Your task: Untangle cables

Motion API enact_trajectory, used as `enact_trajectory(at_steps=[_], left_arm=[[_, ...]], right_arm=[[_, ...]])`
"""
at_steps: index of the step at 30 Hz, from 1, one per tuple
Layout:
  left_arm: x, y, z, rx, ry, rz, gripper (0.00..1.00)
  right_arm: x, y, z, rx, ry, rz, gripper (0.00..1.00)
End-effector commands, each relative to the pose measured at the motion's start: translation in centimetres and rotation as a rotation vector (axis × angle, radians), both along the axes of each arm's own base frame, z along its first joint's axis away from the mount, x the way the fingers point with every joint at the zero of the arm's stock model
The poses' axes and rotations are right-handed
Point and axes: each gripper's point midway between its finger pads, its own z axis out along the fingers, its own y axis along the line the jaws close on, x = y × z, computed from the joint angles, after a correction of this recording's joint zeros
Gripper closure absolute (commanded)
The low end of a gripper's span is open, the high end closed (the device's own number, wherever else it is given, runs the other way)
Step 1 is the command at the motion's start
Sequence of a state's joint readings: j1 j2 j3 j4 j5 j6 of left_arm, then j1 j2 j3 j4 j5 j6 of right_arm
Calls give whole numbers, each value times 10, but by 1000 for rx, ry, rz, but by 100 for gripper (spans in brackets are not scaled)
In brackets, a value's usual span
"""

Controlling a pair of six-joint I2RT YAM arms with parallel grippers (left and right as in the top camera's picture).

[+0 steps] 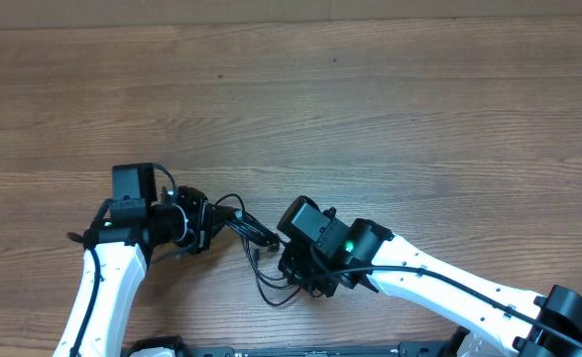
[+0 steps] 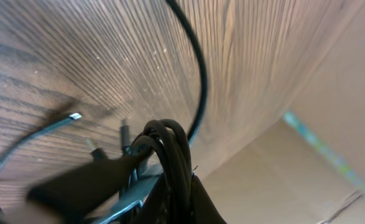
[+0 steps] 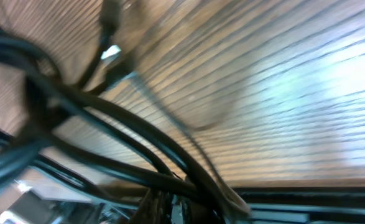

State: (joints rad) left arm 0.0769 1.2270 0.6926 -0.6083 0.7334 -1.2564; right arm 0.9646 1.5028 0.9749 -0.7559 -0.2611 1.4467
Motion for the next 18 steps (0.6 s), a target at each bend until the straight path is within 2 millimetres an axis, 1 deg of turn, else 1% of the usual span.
enact_trajectory(at_steps=[1,4,7,8,9,12,13,14,18], left_arm=[[10,14,8,-89,93,181,96],[12,22,9,-101,96,217,96],[13,24,13,-114,57,186,95],[13,24,15,-118,43,171,96],[13,24,15,-115,28,157,96],[12,23,16,-82,-42,85,96],[12,23,16,-45,-100,28,96],[12,23,16,-19,-142,-13,96],[12,23,16,78,-299,-168,96]], right_arm=[[4,-17,-7,-93,-67,59,94],[9,-39,-13,-196,-89,33,94],[14,-59,-17,-286,-110,9,92],[16,-65,-17,-309,-116,2,89],[17,-67,-17,-318,-119,-3,84],[20,-66,-17,-312,-127,-10,64],[22,-64,-17,-303,-133,-11,52],[23,-63,-16,-297,-137,-13,48],[24,-51,-14,-245,-141,-1,44]])
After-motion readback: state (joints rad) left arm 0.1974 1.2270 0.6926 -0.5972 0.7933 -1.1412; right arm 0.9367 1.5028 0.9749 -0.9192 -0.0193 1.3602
